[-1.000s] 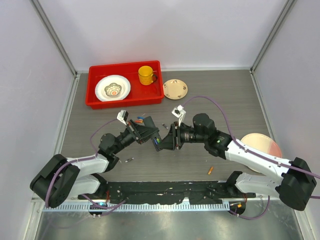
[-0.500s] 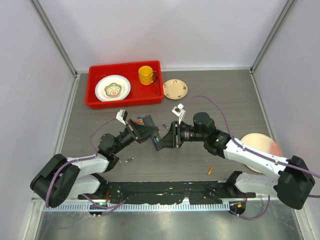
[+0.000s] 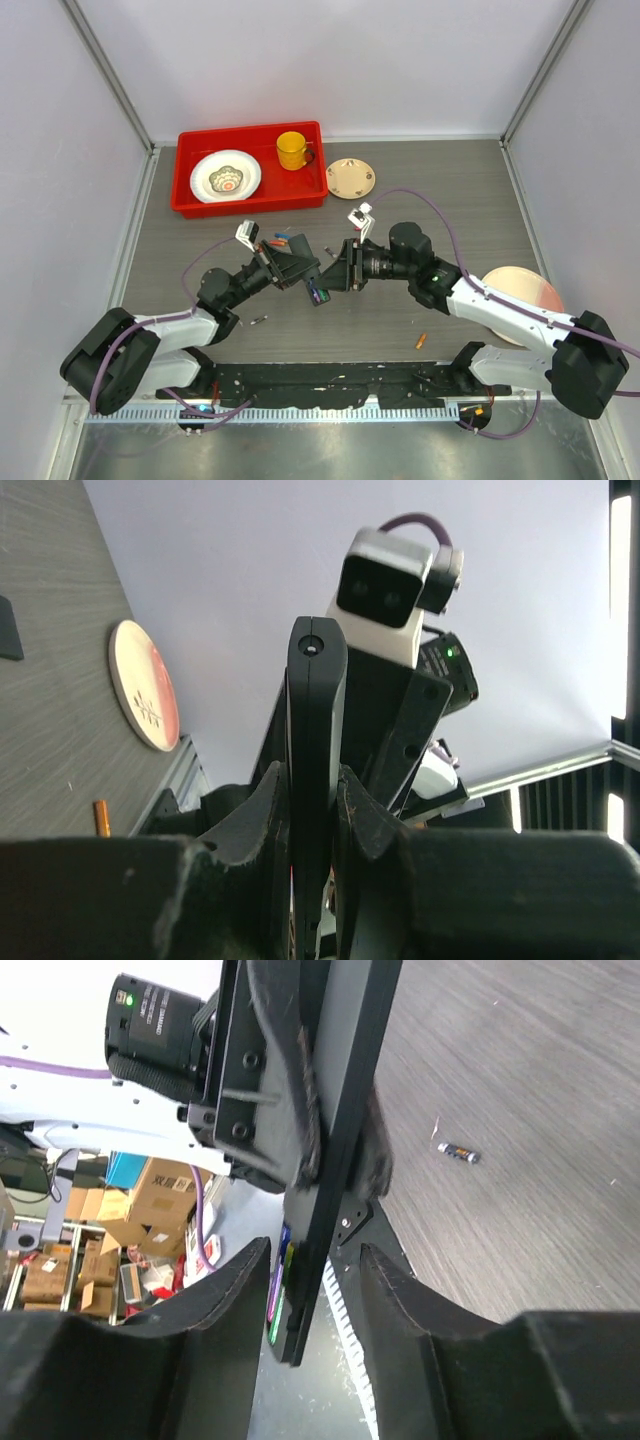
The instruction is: Load the batteries into the remote control
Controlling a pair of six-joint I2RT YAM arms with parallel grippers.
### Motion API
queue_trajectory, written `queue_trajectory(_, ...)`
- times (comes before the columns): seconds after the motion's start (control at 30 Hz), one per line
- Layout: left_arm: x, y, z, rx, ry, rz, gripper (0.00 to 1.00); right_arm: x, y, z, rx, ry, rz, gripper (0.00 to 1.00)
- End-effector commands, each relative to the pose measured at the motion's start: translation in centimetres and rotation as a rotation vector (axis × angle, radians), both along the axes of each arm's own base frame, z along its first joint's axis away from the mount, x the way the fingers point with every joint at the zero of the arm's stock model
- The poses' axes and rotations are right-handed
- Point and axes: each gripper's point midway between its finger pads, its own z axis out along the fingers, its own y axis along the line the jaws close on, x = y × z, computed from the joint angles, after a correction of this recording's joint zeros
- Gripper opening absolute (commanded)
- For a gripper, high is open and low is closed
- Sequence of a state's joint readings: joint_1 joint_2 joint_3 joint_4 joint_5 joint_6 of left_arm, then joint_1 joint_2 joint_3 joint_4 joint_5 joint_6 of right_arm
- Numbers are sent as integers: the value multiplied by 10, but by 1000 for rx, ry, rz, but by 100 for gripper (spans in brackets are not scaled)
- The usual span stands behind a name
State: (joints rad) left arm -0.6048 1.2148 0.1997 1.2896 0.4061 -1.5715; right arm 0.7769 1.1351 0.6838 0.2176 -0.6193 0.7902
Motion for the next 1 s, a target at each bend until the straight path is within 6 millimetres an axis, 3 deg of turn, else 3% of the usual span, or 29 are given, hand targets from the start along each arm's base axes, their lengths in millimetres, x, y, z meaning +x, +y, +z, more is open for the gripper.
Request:
queue_trajectory(0.0, -16, 0, 24, -54, -111, -48, 0, 15, 1, 34, 77, -71, -46, 50)
queue_trajectory(0.2, -15, -1, 23, -40, -108, -43, 0, 15, -1, 34, 49, -71, -47, 54)
queue_trajectory(0.77, -11, -4, 19, -4, -98, -34, 0, -3, 5, 7, -31, -7, 98, 51)
queue_trajectory(0.87, -11, -3, 20, -5, -102, -32, 0, -3, 6, 3, -46, 2, 100, 49)
queue_trajectory(0.97, -11, -4, 22, -5, -107, -34, 0, -2, 6, -2, -62, 15, 98, 39)
